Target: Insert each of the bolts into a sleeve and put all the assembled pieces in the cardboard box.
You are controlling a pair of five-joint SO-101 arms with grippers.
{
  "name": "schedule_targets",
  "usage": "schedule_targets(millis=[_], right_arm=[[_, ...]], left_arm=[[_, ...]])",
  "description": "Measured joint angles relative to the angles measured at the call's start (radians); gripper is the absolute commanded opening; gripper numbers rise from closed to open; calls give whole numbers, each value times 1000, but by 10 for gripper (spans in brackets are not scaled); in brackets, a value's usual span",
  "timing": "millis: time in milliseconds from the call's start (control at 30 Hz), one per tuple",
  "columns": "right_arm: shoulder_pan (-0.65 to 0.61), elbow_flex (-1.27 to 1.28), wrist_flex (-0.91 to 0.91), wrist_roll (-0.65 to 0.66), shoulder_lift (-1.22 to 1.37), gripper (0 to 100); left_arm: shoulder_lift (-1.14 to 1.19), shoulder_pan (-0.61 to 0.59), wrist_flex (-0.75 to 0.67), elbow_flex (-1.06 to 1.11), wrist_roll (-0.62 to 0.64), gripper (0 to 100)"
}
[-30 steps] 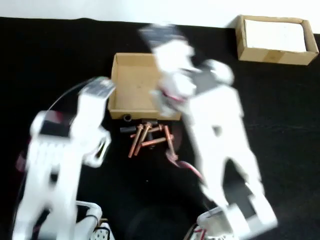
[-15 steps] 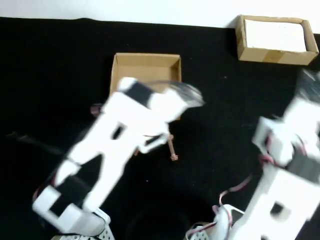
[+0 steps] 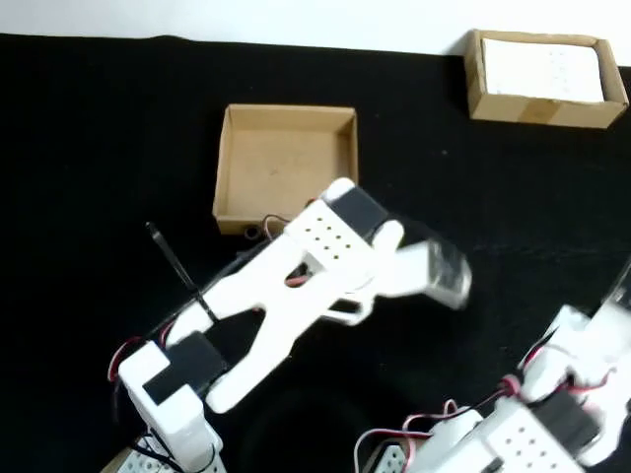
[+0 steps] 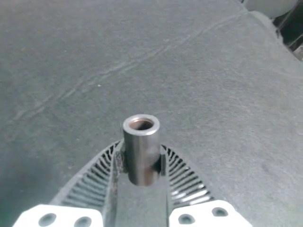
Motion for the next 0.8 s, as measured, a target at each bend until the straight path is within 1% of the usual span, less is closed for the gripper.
schedule_targets(millis=[67,100,167,333,567,667,800], right_arm=[[9,34,0,23,-55,6],[12,49,0,34,-80,6],[17,83,0,54,-130,6],[18,150,0,74,-255,6],[18,204,0,92,-393,7],[18,207,0,94,-414,7],[18,207,0,94,-417,7]], left_arm=[[-2,0,0,0,-141,171],[-2,0,0,-2,-190,171],[14,3,-2,-21,-239,171],[153,6,-25,-133,-270,171],[431,-5,-25,-390,-272,171],[526,-17,-26,-479,-272,171],[601,-48,-23,-542,-272,171]])
